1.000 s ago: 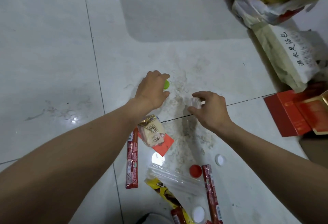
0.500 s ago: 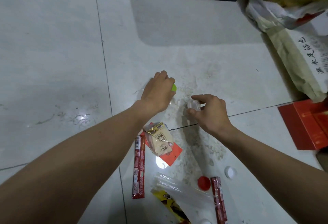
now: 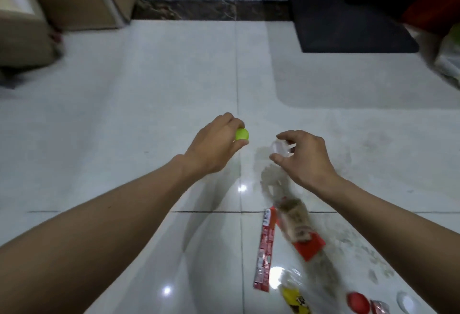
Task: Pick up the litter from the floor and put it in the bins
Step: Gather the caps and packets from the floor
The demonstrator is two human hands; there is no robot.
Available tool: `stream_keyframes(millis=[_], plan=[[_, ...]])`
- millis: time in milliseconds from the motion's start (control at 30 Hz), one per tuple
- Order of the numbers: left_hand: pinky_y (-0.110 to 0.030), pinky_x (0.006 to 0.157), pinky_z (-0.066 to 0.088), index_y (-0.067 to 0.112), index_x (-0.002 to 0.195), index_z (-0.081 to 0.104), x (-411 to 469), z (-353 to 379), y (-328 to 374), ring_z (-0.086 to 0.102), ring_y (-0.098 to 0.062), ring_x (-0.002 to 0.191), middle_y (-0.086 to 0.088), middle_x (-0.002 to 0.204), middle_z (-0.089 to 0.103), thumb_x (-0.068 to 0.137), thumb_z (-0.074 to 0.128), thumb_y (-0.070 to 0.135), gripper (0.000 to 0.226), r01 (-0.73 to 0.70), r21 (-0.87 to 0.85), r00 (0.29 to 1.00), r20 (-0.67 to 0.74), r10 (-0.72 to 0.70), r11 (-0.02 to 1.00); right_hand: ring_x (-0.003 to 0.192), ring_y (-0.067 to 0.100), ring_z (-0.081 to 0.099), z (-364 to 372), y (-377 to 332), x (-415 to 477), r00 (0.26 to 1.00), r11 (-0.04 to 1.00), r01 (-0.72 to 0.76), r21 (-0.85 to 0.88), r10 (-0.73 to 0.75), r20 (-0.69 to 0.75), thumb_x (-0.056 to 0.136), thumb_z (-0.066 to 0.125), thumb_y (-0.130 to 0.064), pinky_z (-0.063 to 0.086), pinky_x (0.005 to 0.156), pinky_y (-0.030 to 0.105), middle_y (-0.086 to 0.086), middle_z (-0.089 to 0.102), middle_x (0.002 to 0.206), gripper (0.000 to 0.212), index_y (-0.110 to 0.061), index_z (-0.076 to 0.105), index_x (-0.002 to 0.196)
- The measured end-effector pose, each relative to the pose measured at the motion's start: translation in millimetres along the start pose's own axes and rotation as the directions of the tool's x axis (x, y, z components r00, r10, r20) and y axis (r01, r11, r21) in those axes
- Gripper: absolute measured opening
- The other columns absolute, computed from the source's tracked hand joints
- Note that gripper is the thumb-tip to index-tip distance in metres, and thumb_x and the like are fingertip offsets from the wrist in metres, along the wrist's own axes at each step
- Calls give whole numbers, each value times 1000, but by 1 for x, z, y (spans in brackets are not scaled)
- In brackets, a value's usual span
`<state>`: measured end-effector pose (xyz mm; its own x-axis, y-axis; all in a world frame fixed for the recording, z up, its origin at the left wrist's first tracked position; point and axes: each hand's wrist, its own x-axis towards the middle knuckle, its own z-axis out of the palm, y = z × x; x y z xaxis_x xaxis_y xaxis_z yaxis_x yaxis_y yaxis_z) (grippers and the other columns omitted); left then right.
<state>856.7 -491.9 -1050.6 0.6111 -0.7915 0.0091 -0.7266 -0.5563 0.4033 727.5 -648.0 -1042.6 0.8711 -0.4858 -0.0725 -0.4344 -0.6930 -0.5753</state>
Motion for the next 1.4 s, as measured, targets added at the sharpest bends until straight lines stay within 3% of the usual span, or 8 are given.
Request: stream_keyframes(millis=[367, 733, 867, 1033, 1233, 1400], plan=[[-21, 75, 35, 18, 116, 58, -88, -91, -49, 42, -5, 87, 6, 108, 55, 92, 59, 43, 35, 177, 53, 969, -187, -164, 983, 107, 23, 62, 33, -105, 5, 963, 959, 254, 123, -262, 60, 75, 77, -21, 46, 96, 31, 4, 65, 121, 45, -13, 67, 118], [-27, 78, 46, 19, 122, 56, -219, -162, -58, 47, -10, 92, 3, 113, 55, 90, 60, 41, 39, 424, 177, 890, -262, -373, 888, 106, 19, 62, 69, -209, -55, 912, 891, 325, 316, -384, 145, 75, 77, -19, 43, 94, 22, -2, 67, 117, 45, -14, 67, 119], [-25, 76, 40, 18, 122, 58, -262, -189, -57, 49, -11, 94, 1, 113, 57, 90, 61, 41, 40, 416, 265, 894, -293, -339, 870, 110, 19, 60, 84, -243, -82, 856, 844, 429, 321, -494, 153, 76, 76, -21, 45, 97, 28, -2, 67, 119, 46, -15, 66, 120], [-29, 73, 42, 19, 119, 59, -325, -223, -62, 53, -19, 98, 3, 108, 57, 89, 60, 47, 42, 432, 399, 896, -294, -333, 809, 111, 17, 59, 93, -296, -114, 763, 767, 556, 319, -624, 172, 77, 75, -23, 44, 96, 24, -3, 65, 121, 47, -17, 65, 122], [-33, 75, 43, 16, 117, 62, -409, -264, -48, 53, -19, 95, 0, 104, 57, 86, 66, 45, 43, 544, 374, 819, -430, -380, 751, 105, 15, 62, 97, -359, -165, 660, 680, 667, 304, -729, 183, 75, 78, -26, 40, 88, 17, -4, 68, 117, 45, -18, 68, 118], [-31, 73, 46, 18, 113, 63, -477, -282, -47, 55, -16, 94, 3, 101, 58, 84, 66, 48, 42, 614, 357, 767, -481, -426, 704, 107, 17, 61, 111, -408, -212, 537, 577, 751, 320, -817, 212, 75, 78, -27, 41, 91, 20, -3, 68, 117, 46, -19, 68, 119]])
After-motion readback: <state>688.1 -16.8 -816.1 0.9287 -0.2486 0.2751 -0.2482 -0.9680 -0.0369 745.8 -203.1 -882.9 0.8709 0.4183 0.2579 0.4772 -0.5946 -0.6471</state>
